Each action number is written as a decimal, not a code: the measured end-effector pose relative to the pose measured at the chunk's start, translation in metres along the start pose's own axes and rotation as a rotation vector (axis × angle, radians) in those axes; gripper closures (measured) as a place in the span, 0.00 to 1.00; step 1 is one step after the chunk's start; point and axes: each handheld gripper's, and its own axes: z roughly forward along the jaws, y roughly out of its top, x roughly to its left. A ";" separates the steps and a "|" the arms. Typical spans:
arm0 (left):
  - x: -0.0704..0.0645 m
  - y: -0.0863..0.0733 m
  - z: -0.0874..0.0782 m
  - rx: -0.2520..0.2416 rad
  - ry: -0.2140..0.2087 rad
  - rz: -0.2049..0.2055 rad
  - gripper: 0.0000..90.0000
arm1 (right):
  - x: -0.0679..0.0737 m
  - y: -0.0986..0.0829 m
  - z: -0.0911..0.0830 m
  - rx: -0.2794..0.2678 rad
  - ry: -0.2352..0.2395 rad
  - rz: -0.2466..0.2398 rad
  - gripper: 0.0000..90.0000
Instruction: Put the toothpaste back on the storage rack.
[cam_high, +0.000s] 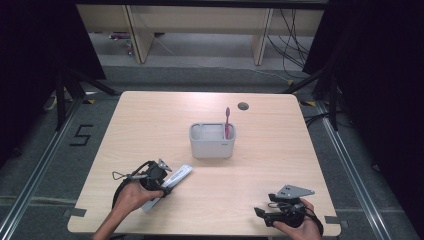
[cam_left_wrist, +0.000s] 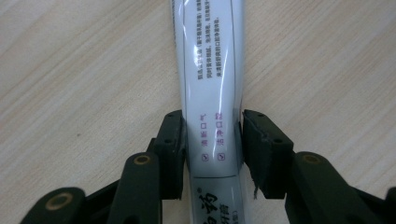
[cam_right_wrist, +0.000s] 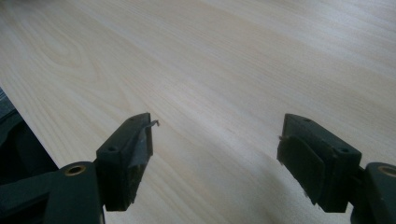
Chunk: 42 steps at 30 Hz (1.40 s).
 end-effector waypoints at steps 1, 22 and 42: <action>0.001 0.002 0.000 0.018 -0.012 -0.005 0.67 | 0.000 0.000 0.000 0.002 0.000 0.000 0.30; 0.003 0.019 0.003 0.149 -0.057 0.030 0.71 | -0.001 -0.001 -0.001 0.003 -0.011 0.008 0.30; -0.001 0.015 -0.003 0.115 -0.026 0.118 0.79 | -0.003 -0.001 -0.002 -0.015 -0.020 0.007 0.31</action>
